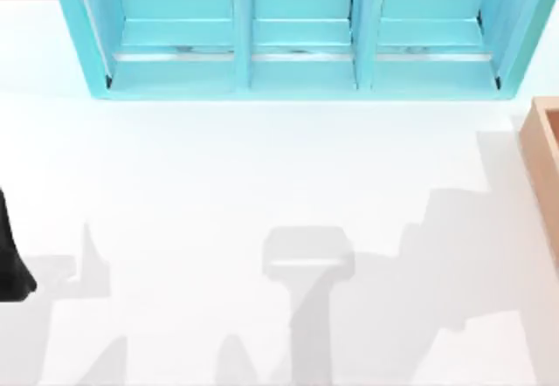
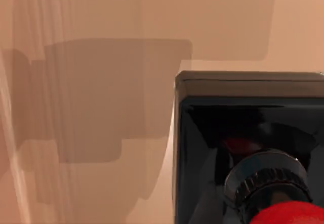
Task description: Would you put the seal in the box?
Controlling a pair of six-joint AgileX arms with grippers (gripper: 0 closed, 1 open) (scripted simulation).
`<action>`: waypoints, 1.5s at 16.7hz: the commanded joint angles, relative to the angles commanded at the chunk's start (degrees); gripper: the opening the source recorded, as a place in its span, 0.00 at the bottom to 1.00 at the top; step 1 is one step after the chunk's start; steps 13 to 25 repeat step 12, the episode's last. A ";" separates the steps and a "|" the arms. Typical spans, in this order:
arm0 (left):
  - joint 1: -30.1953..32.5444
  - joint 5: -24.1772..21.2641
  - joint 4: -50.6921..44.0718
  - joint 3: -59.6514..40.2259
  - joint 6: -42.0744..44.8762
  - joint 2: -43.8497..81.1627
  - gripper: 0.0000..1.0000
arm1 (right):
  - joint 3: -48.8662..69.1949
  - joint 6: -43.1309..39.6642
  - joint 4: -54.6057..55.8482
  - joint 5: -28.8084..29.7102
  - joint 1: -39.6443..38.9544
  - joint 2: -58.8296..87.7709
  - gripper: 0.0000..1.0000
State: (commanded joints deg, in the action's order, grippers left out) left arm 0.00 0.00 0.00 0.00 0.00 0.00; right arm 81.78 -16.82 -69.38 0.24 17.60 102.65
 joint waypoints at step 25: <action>0.00 0.00 0.00 0.00 0.00 0.00 1.00 | 0.00 0.00 0.00 0.00 0.00 0.00 1.00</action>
